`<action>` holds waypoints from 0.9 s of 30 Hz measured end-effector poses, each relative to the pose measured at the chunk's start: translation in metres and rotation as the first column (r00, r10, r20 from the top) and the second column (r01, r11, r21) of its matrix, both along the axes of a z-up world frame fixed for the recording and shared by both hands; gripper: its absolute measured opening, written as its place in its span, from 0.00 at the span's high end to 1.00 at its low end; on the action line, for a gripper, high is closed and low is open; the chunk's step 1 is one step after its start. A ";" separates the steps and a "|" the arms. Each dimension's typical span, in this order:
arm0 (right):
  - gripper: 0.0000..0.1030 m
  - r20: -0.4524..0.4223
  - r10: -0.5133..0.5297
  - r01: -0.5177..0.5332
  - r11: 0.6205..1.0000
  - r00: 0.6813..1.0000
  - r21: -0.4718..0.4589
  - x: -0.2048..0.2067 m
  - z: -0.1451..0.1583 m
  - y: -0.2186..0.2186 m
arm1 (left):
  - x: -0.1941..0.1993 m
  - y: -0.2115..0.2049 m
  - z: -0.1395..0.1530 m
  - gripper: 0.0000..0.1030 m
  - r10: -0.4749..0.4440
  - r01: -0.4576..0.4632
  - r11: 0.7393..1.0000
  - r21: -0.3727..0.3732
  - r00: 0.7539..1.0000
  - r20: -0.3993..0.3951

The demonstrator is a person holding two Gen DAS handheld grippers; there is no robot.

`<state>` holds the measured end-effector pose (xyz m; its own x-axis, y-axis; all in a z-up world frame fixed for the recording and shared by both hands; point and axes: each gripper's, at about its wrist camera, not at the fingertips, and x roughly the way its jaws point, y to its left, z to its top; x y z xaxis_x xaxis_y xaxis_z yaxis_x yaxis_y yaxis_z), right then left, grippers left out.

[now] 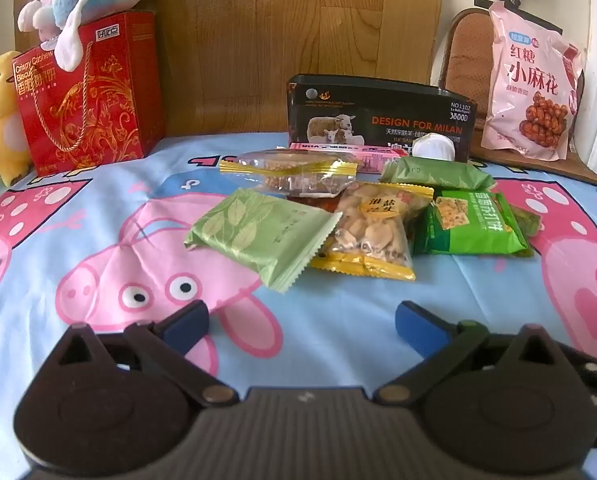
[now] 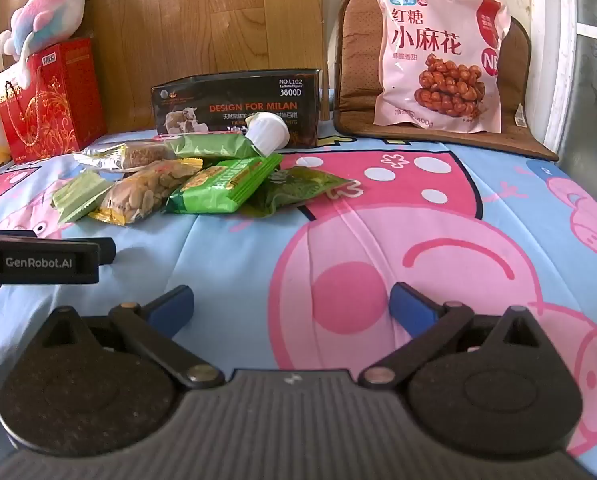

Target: Organize snacks

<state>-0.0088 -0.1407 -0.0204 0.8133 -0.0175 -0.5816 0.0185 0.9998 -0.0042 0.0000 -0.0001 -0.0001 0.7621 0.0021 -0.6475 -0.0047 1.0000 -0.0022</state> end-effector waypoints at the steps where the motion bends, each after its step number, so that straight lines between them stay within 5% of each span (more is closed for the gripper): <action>1: 0.00 -0.002 0.000 0.000 1.000 1.000 -0.004 0.000 0.000 0.000 | 0.000 0.000 0.000 0.00 0.000 0.000 1.000 0.000 1.000 0.000; 27: 0.00 0.002 -0.003 0.003 1.000 1.000 -0.011 0.000 -0.001 0.002 | -0.002 -0.005 0.000 0.00 0.031 -0.031 0.999 0.022 1.000 0.001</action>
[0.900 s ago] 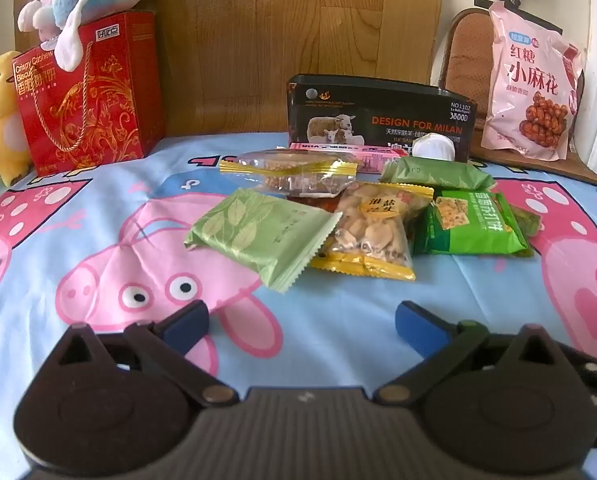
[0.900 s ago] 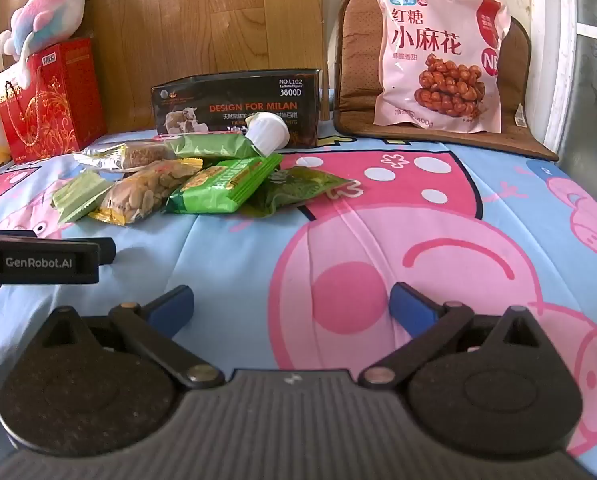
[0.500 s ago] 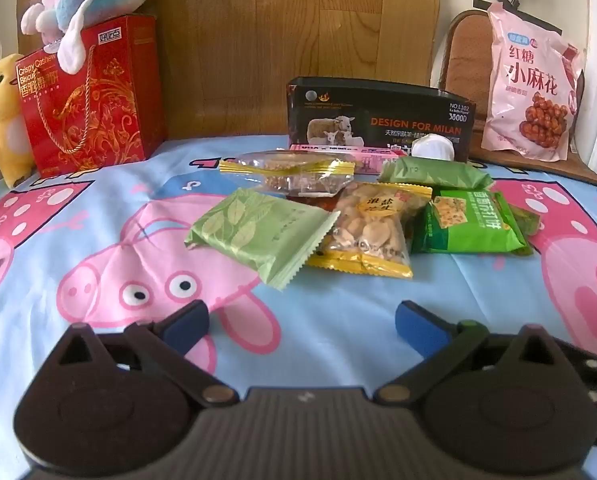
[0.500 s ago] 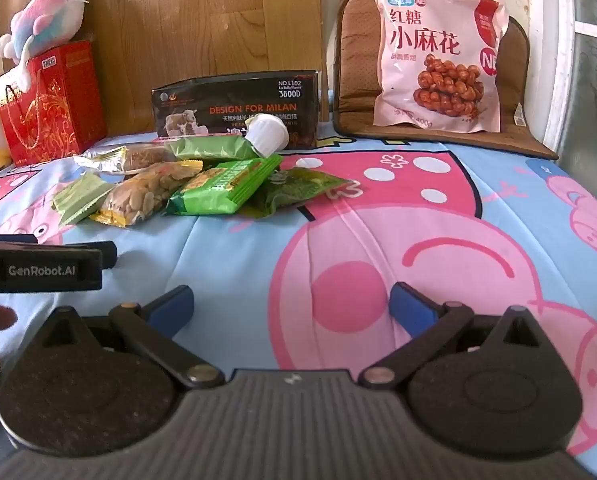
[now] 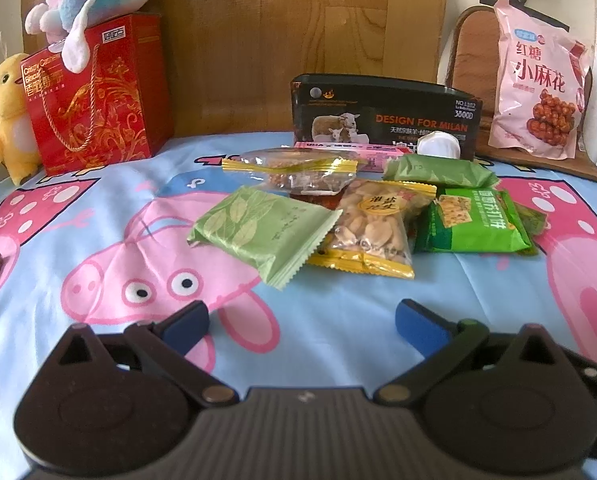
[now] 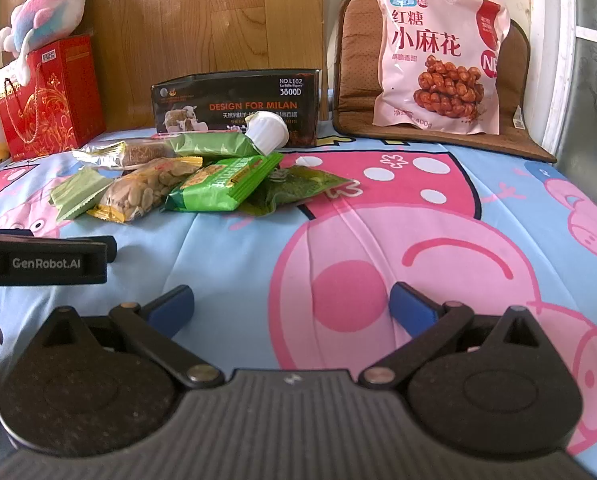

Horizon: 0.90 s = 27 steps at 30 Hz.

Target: Organize snacks

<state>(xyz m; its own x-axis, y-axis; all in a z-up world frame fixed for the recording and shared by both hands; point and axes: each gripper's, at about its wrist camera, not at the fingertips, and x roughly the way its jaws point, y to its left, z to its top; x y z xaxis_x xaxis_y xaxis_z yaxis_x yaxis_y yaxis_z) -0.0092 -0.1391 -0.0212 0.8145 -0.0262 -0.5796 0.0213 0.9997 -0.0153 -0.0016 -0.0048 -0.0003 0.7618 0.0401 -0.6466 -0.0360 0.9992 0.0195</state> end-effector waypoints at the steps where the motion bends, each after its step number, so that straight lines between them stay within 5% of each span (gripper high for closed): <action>1: 0.00 0.000 0.000 0.000 1.000 1.000 0.000 0.000 0.000 0.000 | 0.000 0.000 0.000 0.00 0.001 -0.001 1.000 -0.001 1.000 -0.001; 12: 0.00 0.025 -0.001 0.000 0.998 1.000 0.055 -0.004 0.000 -0.007 | -0.011 0.004 0.000 0.00 -0.042 0.042 0.999 -0.021 0.999 0.022; 19: 0.00 0.051 -0.003 -0.003 0.994 0.999 0.107 -0.007 0.002 -0.012 | -0.030 0.048 0.003 0.00 -0.018 0.048 0.964 -0.261 0.993 0.117; 21: 0.09 0.066 -0.002 -0.005 0.994 0.998 0.109 -0.009 0.002 -0.012 | -0.035 0.061 0.007 0.06 0.005 0.027 0.963 -0.268 0.993 0.118; 23: 0.28 0.082 0.022 -0.031 0.993 0.996 0.110 -0.011 0.004 -0.010 | -0.035 0.075 0.016 0.15 0.002 0.031 0.963 -0.266 0.993 0.122; 27: 0.53 0.085 0.154 -0.166 0.973 0.984 0.163 0.000 0.018 -0.003 | -0.017 0.110 0.042 0.31 -0.013 0.052 0.945 -0.324 0.993 0.121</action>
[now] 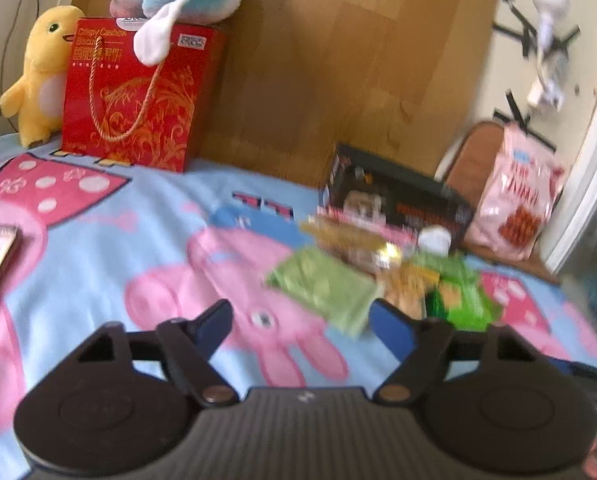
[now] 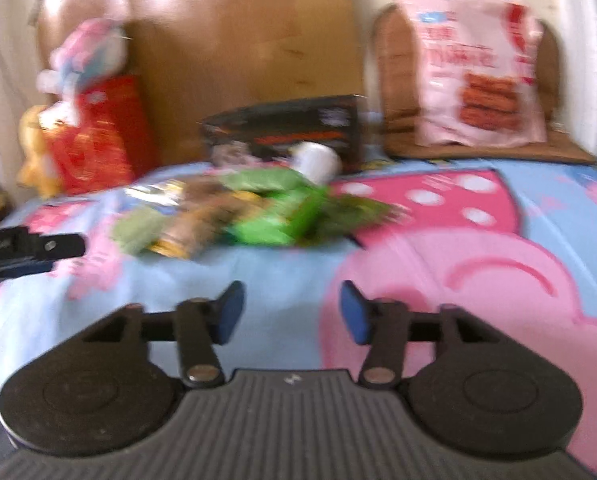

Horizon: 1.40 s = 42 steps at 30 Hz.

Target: Organize snacks

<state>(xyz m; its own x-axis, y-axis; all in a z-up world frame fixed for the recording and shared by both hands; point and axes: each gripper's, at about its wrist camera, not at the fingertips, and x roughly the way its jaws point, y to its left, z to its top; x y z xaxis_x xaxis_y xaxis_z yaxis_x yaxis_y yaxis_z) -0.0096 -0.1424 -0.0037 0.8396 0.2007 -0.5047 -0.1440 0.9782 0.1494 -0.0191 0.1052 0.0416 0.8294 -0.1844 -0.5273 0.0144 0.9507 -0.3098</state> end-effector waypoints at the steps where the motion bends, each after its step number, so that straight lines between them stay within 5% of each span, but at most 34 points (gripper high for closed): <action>1: 0.56 0.009 0.034 -0.034 0.999 0.999 0.016 0.006 0.007 0.003 | 0.011 0.009 0.007 0.35 -0.014 0.014 1.000 -0.026 1.000 -0.006; 7: 0.62 0.030 0.202 -0.203 0.979 0.979 0.029 0.064 0.042 0.037 | 0.099 0.039 0.028 0.50 -0.146 0.125 0.968 -0.219 0.986 -0.083; 11: 0.59 -0.062 0.274 -0.270 0.961 0.960 0.063 0.120 0.041 0.058 | 0.155 0.029 0.019 0.52 -0.228 0.184 0.955 -0.231 0.957 -0.180; 15: 0.49 -0.189 0.340 -0.348 0.938 0.921 -0.008 0.158 0.025 0.078 | 0.183 0.011 0.003 0.54 -0.295 0.248 0.949 -0.196 0.920 -0.260; 18: 0.45 -0.242 0.376 -0.398 0.916 0.895 -0.047 0.168 0.010 0.087 | 0.192 0.004 -0.017 0.66 -0.315 0.259 0.943 -0.207 0.897 -0.311; 22: 0.51 -0.194 0.352 -0.365 0.930 0.916 -0.035 0.160 0.007 0.086 | 0.173 0.010 -0.012 0.71 -0.302 0.233 0.938 -0.257 0.913 -0.273; 28: 0.53 -0.031 0.382 -0.383 0.924 0.923 0.001 0.115 0.038 0.075 | 0.136 0.005 0.042 0.72 -0.286 0.253 0.943 -0.217 0.949 -0.135; 32: 0.53 0.066 0.333 -0.333 0.943 0.941 -0.010 0.132 0.067 0.062 | 0.178 -0.018 0.070 0.71 -0.292 0.278 0.943 -0.182 0.955 -0.055; 35: 0.53 0.098 0.260 -0.260 0.966 0.961 -0.012 0.170 0.078 0.040 | 0.232 -0.036 0.067 0.71 -0.293 0.272 0.937 -0.217 0.954 -0.069; 42: 0.50 -0.005 0.126 -0.126 0.992 0.992 0.018 0.229 0.064 -0.004 | 0.286 -0.072 0.039 0.68 -0.267 0.250 0.957 -0.149 0.958 -0.107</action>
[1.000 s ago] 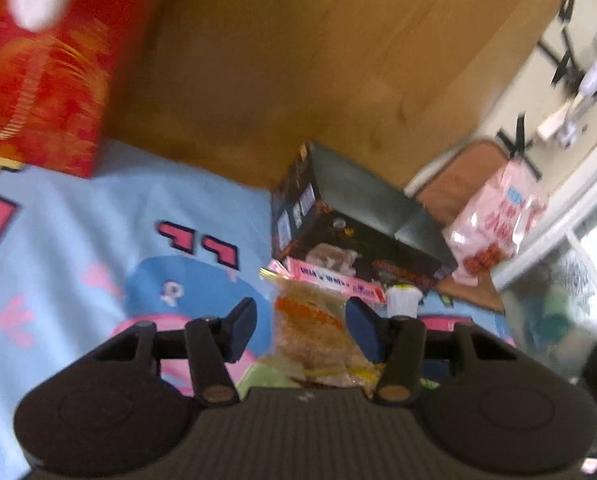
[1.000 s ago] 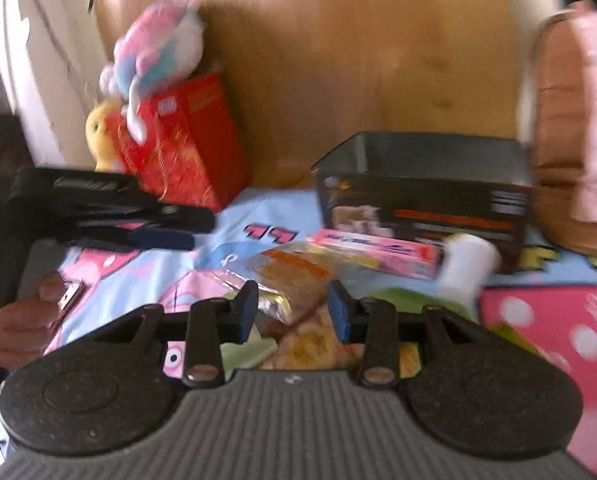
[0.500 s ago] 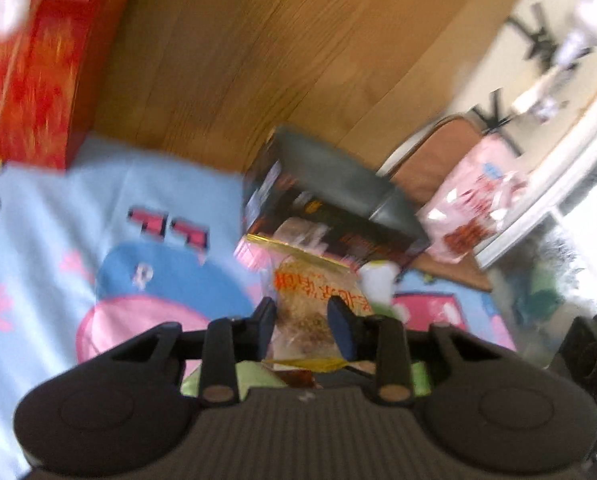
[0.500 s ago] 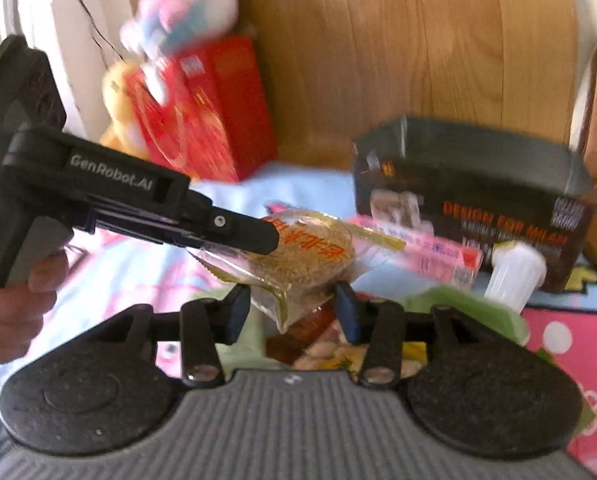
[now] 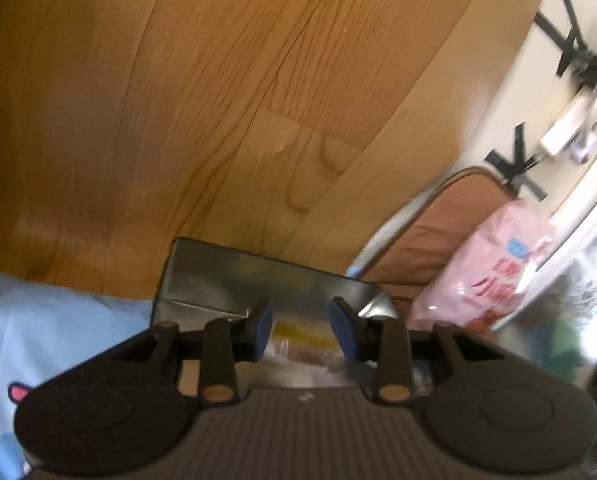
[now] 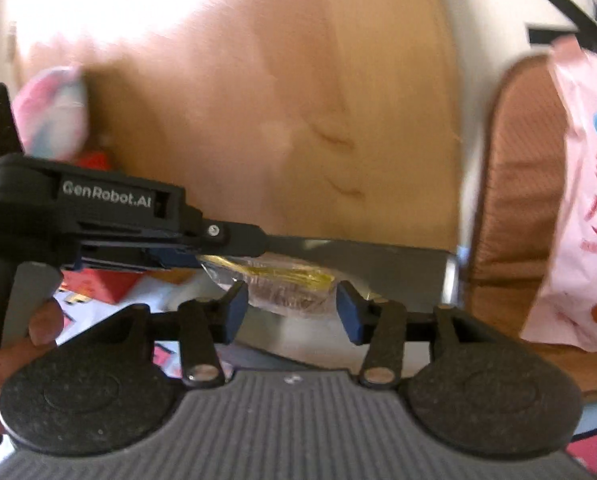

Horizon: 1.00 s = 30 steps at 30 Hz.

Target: Organize snacks

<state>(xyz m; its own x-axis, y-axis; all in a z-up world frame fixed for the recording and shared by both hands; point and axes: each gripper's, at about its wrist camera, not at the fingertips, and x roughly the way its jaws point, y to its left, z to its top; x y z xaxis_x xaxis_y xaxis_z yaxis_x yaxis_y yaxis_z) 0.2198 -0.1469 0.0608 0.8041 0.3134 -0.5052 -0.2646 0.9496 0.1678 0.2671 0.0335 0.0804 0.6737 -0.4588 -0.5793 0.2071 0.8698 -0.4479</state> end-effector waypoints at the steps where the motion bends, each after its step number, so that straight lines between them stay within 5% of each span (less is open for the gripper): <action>1: 0.50 0.020 -0.024 0.023 1.000 1.000 0.007 -0.005 0.001 -0.010 | -0.004 0.005 0.001 0.68 0.010 -0.010 1.000 0.012 0.999 0.035; 4: 0.37 0.083 -0.112 0.104 0.990 0.990 0.092 -0.012 0.008 -0.045 | -0.013 0.027 0.004 0.57 0.167 -0.183 0.980 0.084 0.972 0.166; 6: 0.34 0.054 -0.208 0.198 0.968 0.977 0.151 -0.008 0.004 -0.072 | -0.005 0.036 -0.003 0.55 0.245 -0.270 0.951 0.152 0.956 0.162; 10: 0.34 -0.150 -0.236 0.268 0.930 0.960 0.252 0.020 -0.023 -0.101 | 0.008 0.032 -0.033 0.59 0.165 -0.161 0.972 0.171 0.986 -0.012; 15: 0.30 -0.344 -0.129 0.261 0.890 0.930 0.374 0.044 -0.059 -0.096 | -0.006 0.012 -0.045 0.72 0.123 -0.106 0.954 0.282 0.991 -0.045; 21: 0.30 -0.340 -0.128 0.245 0.913 0.932 0.326 0.021 -0.061 -0.067 | -0.054 0.033 -0.036 0.70 0.131 -0.108 0.956 0.273 0.989 -0.069; 26: 0.29 -0.337 -0.086 0.205 0.919 0.938 0.337 -0.009 -0.061 -0.044 | -0.084 0.045 -0.030 0.55 0.147 -0.129 0.963 0.238 0.987 -0.058; 30: 0.30 -0.285 -0.158 0.264 0.884 0.945 0.386 -0.038 -0.038 -0.064 | -0.112 0.064 -0.010 0.54 0.195 -0.197 0.966 0.167 0.980 0.027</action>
<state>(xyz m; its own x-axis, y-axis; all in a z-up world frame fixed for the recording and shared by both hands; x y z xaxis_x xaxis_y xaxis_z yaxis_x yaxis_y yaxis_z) 0.1817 -0.2104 0.0231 0.7464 0.3724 -0.5515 0.0325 0.8074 0.5891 0.1548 0.0975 0.0705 0.7469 -0.2141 -0.6295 0.0292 0.9564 -0.2907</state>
